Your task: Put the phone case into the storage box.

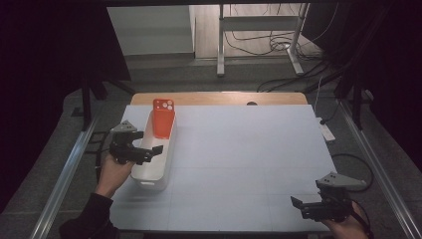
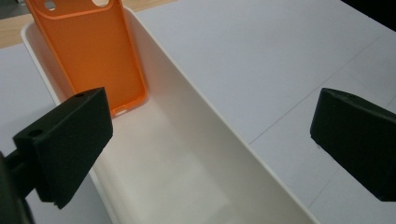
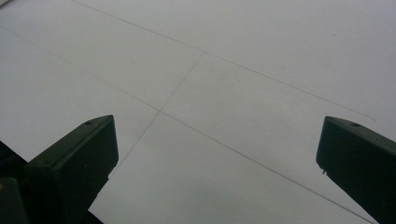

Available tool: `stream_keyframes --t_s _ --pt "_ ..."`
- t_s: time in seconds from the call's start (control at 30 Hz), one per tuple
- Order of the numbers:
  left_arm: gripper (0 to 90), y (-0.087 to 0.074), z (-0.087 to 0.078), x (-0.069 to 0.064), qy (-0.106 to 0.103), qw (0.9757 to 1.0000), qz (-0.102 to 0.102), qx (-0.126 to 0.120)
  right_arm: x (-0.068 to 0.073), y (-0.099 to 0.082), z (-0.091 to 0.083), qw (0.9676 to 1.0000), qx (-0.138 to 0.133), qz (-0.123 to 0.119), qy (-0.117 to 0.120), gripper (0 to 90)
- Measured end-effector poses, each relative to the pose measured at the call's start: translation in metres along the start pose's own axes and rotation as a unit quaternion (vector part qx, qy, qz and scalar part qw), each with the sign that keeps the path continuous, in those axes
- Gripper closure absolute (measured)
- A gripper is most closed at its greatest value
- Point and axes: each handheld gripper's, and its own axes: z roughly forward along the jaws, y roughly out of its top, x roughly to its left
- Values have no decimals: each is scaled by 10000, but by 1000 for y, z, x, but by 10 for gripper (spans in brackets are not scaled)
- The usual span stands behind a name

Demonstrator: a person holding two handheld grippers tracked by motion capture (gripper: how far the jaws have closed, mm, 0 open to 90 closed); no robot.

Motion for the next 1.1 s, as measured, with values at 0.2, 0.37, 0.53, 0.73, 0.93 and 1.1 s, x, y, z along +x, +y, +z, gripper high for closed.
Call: stream_keyframes --t_s 0.2,0.37,0.53,0.73,0.93,1.1 --pt "0 -6 -5 -5 -1 10000 -7 -38 0 0 0 10000 -6 -3 3 0" --pt "1 -11 -10 -11 -17 9999 64 -95 0 0 0 10000 -18 -11 15 0" --pt "1 -16 -13 -16 18 9999 92 -112 0 0 -1 10000 -28 -21 24 0" --pt "1 -23 -18 -22 33 9999 80 -123 0 0 -1 10000 -36 -22 36 0" --pt "2 -29 -25 -26 75 9998 54 -170 0 0 -1 10000 -36 -26 42 0" --pt "3 -34 -30 -30 106 9998 48 -183 0 0 -1 10000 -37 -30 42 0"
